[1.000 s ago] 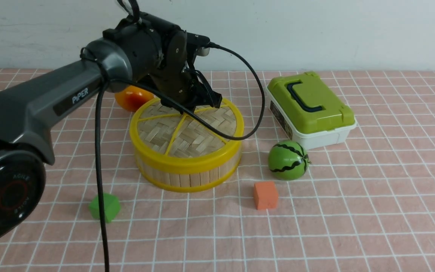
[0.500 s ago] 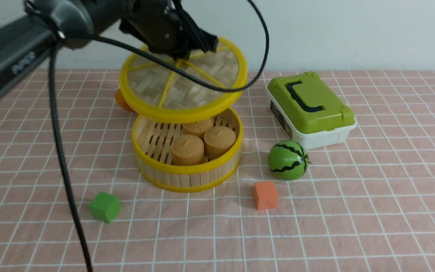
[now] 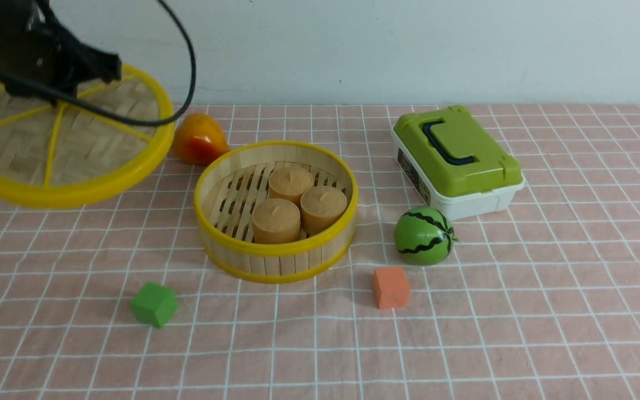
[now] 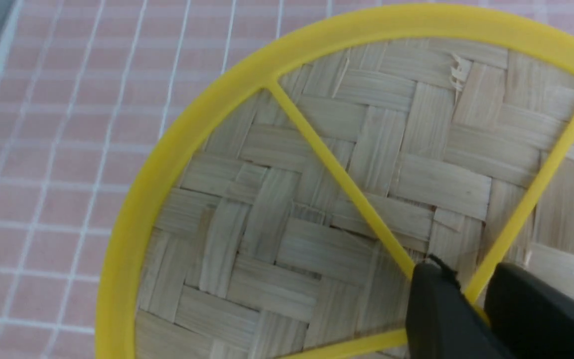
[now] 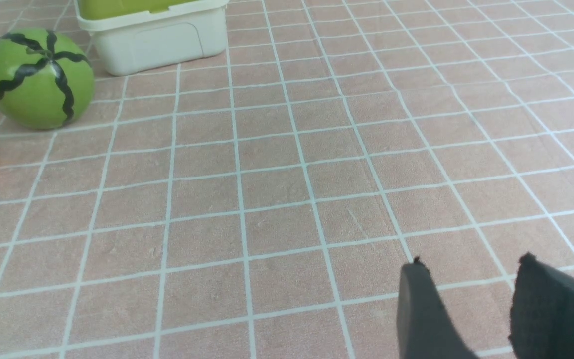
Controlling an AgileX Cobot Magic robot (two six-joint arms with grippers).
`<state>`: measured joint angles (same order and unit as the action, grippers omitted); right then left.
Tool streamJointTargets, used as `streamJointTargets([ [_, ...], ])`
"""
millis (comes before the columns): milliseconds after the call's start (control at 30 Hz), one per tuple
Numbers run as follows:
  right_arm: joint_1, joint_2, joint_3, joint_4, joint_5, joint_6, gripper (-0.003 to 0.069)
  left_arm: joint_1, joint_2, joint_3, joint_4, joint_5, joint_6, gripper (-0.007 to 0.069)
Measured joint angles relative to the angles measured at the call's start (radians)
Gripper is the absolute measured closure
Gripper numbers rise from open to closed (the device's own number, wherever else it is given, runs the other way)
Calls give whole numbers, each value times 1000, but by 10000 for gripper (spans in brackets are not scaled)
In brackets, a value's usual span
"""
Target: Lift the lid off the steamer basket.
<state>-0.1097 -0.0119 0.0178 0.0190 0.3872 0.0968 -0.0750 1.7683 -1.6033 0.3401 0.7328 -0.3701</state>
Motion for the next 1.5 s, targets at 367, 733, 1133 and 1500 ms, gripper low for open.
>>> streamJointTargets([
  [367, 0, 0, 0, 0, 0, 0, 418, 44, 202, 160, 1, -263, -130, 519],
  [733, 0, 0, 0, 0, 0, 0, 418, 44, 223, 160, -2, -364, -147, 422],
  [1133, 0, 0, 0, 0, 0, 0, 418, 44, 179, 160, -1, -331, -147, 321],
  [1500, 0, 0, 0, 0, 0, 0, 418, 43, -218, 161, -33, -343, -147, 637],
])
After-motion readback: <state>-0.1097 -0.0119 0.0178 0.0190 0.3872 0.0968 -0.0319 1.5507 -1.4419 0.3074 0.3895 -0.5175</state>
